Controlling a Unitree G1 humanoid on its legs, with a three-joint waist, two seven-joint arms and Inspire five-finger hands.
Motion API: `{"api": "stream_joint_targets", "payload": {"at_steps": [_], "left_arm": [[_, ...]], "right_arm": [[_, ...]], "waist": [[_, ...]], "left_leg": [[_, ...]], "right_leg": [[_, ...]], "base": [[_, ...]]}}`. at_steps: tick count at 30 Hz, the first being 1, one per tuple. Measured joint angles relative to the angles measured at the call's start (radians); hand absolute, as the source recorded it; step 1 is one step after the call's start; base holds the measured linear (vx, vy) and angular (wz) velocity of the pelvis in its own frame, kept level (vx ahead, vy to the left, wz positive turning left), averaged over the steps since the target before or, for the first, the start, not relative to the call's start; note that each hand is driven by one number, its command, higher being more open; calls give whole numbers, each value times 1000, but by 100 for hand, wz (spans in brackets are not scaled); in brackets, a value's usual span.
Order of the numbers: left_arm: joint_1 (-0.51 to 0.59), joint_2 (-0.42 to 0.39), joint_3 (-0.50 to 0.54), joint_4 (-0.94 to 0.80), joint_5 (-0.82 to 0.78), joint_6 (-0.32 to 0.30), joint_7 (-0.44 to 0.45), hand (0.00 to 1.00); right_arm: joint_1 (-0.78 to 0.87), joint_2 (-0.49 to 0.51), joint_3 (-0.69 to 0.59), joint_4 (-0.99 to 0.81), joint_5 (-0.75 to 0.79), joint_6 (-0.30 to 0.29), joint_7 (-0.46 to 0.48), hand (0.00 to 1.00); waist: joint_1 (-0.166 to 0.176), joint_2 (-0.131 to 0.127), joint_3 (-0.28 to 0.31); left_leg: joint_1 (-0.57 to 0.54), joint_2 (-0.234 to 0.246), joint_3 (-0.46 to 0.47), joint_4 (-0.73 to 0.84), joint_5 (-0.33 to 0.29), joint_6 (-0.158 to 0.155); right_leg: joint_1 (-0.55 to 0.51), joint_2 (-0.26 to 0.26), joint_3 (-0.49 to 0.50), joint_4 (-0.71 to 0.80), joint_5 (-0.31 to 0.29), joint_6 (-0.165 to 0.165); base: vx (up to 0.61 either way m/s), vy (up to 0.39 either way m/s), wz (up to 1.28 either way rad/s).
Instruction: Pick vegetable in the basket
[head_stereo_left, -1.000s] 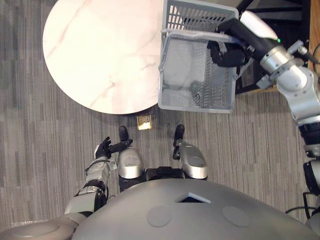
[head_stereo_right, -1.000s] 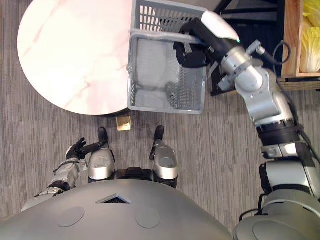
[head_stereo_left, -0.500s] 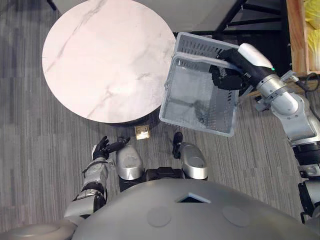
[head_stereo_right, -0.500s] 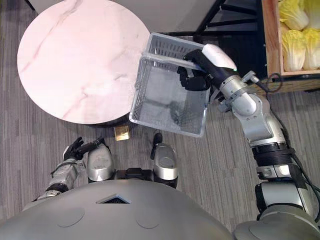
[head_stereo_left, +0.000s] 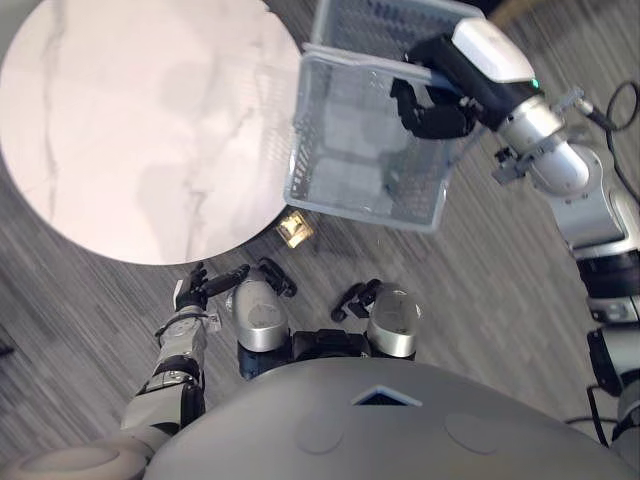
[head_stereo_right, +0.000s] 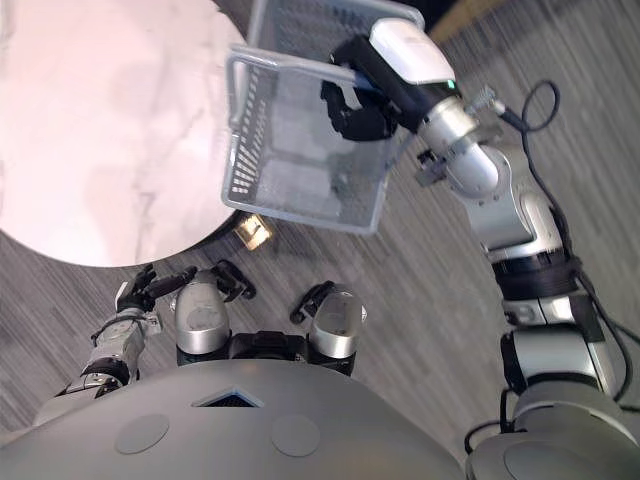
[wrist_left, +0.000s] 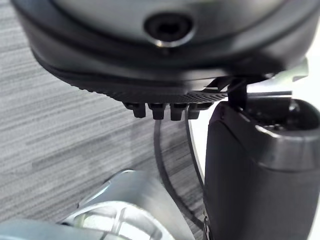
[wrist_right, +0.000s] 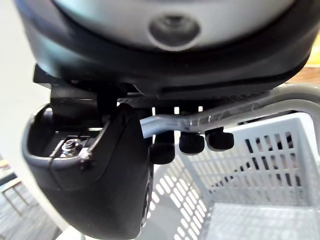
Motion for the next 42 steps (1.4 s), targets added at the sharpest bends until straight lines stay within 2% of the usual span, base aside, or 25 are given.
{"api": "stream_joint_targets", "payload": {"at_steps": [1, 3, 4, 7, 10, 13, 15, 17, 19, 21, 22, 23, 24, 25, 26, 27, 28, 30, 32, 34, 36, 42], "left_arm": [[8, -1, 1, 8, 0, 0, 1, 100], [18, -1, 0, 9, 1, 0, 1, 100], [16, -7, -1, 10, 1, 2, 1, 100], [19, -22, -12, 28, 7, 4, 0, 100], [18, -31, -33, 27, 34, 3, -13, 100], [20, -32, -43, 33, 44, 8, -17, 100], [20, -35, -43, 40, 44, 16, -15, 100], [23, -40, -52, 48, 44, 25, -17, 100], [34, -42, -52, 47, 45, 24, -11, 100], [47, -33, -45, 41, 44, 17, -1, 100], [55, -32, -16, 26, 42, -2, 3, 100], [53, -34, -10, 23, 42, -5, 3, 100], [52, -41, -8, 21, 40, -15, -2, 100], [53, -63, 0, 14, 20, -23, -4, 100], [53, -73, 3, 10, 13, -23, -3, 100], [55, -91, -1, 7, 7, -21, -6, 100], [56, -101, 0, 8, 2, -19, -8, 100], [56, -91, 13, 7, -2, -21, -5, 100], [51, -89, 10, 7, 0, -20, -9, 100], [50, -88, -3, 8, 5, -19, -9, 100], [58, -88, -3, 12, 5, -16, -10, 100], [71, -94, -10, 26, 6, -12, -12, 100]], "right_arm": [[-1, 0, 11, 0, 0, 0, 0, 0], [-3, -1, 17, -12, 1, -2, -2, 0], [-4, 0, 19, -15, 1, -2, -3, 0], [14, -7, 50, -18, 1, -2, 1, 0], [60, -36, 43, -26, -1, -2, 1, 0], [108, -56, 28, -34, -1, -2, 7, 0], [139, -56, 9, -34, -1, -2, 12, 0], [178, -56, -28, -43, 0, -2, 12, 0], [202, -55, -60, -63, 1, -2, 12, 0], [228, -49, -92, -78, 5, -5, 12, 0], [229, -35, -107, -80, 8, -5, 11, 0], [227, -26, -115, -80, 10, -5, 9, 0], [212, -16, -124, -79, 10, -5, 6, 0], [203, 0, -128, -79, 15, -5, 0, 0], [203, 6, -124, -77, 25, -5, 1, 0], [199, 14, -102, -76, 41, -5, 1, 0], [193, 43, -84, -75, 50, -12, 1, 0], [193, 65, -55, -81, 51, -32, 3, 0], [178, 67, -54, -81, 53, -41, 2, 0], [150, 66, -57, -80, 53, -42, 2, 0], [151, 66, -58, -80, 53, -42, 4, 0], [159, 66, -59, -80, 51, -41, 10, 0]], "waist": [[10, 2, -20], [6, -9, -45], [-7, -3, -44], [-39, 20, -59], [-52, 24, -67], [-77, 29, -69], [-80, 35, -70], [-92, 57, -73], [-104, 65, -73], [-101, 66, -73], [-95, 62, -70], [-98, 62, -72], [-95, 62, -73], [-69, 66, -73], [-52, 70, -72], [-33, 85, -72], [-11, 93, -68], [-21, 59, -66], [-24, 54, -68], [-35, 61, -68], [-45, 62, -69], [-49, 73, -77]], "left_leg": [[17, 10, 50, -19, 5, -8], [19, 13, 115, -25, 13, -14], [29, 25, 138, -15, 14, -15], [54, 59, 155, -12, 33, -27], [71, 80, 158, -20, 56, -33], [87, 80, 157, -31, 80, -32], [113, 86, 157, -25, 94, -20], [147, 117, 152, 26, 100, -18], [169, 152, 139, 96, 124, -10], [164, 211, 65, 234, 199, 15], [71, 233, -110, 355, 248, 15], [37, 187, -198, 329, 192, -26], [-20, 86, -357, 278, 126, -42], [-61, -49, -561, 169, 66, -75], [-64, -103, -641, 108, 50, -85], [-54, -174, -779, -41, 55, -100], [-8, -205, -846, -120, 41, -135], [-15, -239, -842, -85, 40, -119], [-17, -251, -846, -66, 29, -108], [3, -278, -833, -114, 28, -99], [19, -289, -822, -140, 30, -95], [84, -287, -723, -220, 34, -92]], "right_leg": [[7, 46, 15, -105, 16, 67], [2, 61, 9, -180, -13, 116], [0, 73, 18, -199, -2, 155], [27, 125, 29, -248, 17, 142], [56, 166, 36, -303, 30, 132], [78, 179, 35, -326, 32, 130], [99, 182, 41, -326, 32, 129], [145, 197, 42, -333, 29, 125], [188, 207, 50, -356, 26, 121], [244, 219, 83, -395, 26, 120], [274, 214, 128, -411, 26, 120], [269, 207, 149, -410, 26, 120], [250, 192, 207, -407, 24, 120], [216, 182, 279, -406, 31, 129], [201, 182, 314, -402, 34, 134], [179, 195, 380, -387, 35, 138], [149, 213, 455, -365, 30, 154], [123, 201, 496, -369, 38, 166], [122, 188, 541, -397, 60, 189], [121, 167, 567, -433, 89, 208], [123, 159, 574, -444, 95, 210], [99, 162, 674, -466, 113, 219]], "base": [[-99, -24, -150], [-36, -79, -102], [-10, -101, -58], [8, -139, -32], [20, -118, -15], [25, -106, -3], [40, -79, -15], [61, -58, -14], [82, -60, -25], [73, -50, -49], [67, 46, -51], [70, 104, -66], [55, 218, -103], [39, 211, -128], [38, 299, -167], [43, 344, -176], [51, 366, -169], [54, 225, -97], [59, 175, -51], [44, 155, -32], [19, 74, -20], [20, 27, -44]]}}
